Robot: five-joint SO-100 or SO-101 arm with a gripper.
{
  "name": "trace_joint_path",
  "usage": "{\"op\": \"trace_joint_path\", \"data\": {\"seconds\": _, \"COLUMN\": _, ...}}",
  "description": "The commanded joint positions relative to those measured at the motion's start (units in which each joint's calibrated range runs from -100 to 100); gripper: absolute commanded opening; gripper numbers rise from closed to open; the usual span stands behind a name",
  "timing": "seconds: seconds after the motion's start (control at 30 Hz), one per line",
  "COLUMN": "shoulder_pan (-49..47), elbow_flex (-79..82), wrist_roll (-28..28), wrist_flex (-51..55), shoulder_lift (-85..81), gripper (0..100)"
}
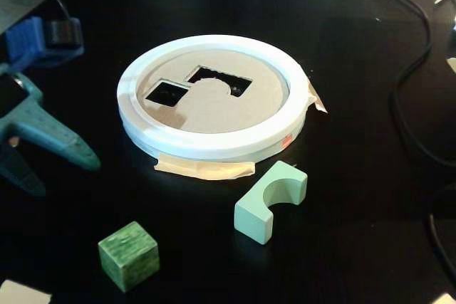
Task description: Pick up the square block and drop it in corresponding square shaped hole
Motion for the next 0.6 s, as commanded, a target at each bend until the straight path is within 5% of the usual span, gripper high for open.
{"op": "trace_joint_path", "data": {"seconds": 0.0, "shoulder_pan": -0.3, "elbow_flex": -0.23, "wrist_roll": 0.2, "wrist_flex": -1.35, "shoulder_lift": -0.61, "gripper": 100}}
{"op": "trace_joint_path", "data": {"seconds": 0.57, "shoulder_pan": 0.57, "elbow_flex": -0.23, "wrist_roll": 0.2, "wrist_flex": -1.35, "shoulder_lift": -0.61, "gripper": 100}}
